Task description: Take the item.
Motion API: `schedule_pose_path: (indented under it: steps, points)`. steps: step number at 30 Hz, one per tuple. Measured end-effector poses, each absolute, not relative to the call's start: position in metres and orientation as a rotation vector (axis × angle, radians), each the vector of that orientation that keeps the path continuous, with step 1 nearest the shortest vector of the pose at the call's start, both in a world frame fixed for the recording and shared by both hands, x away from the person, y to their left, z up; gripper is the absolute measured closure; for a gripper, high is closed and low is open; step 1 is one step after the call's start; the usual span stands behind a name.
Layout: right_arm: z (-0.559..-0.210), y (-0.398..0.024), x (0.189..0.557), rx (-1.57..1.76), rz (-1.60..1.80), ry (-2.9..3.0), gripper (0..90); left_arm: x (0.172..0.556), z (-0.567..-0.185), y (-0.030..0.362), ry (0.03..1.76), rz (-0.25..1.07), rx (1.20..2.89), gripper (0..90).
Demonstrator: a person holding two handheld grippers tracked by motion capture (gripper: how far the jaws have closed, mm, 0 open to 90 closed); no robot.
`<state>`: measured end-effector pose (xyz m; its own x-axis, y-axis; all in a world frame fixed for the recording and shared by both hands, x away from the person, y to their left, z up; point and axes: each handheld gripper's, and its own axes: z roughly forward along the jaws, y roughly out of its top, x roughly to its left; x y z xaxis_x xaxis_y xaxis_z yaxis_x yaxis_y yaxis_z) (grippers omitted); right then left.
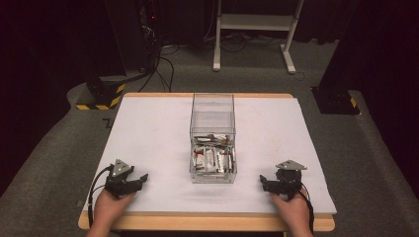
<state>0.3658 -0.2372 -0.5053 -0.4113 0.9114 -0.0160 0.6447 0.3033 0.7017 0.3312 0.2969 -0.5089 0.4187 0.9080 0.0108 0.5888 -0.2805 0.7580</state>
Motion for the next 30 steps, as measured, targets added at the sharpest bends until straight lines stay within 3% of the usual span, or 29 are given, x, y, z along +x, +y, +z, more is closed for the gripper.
schedule_pose_path:
  steps: [30]
  points:
    - [-0.5053, -0.2373, 0.3661, 1.387, 0.873, 2.165, 8.0, 0.3311, -0.5081, 0.2952, 1.285, 0.599, 1.984, 33.8]
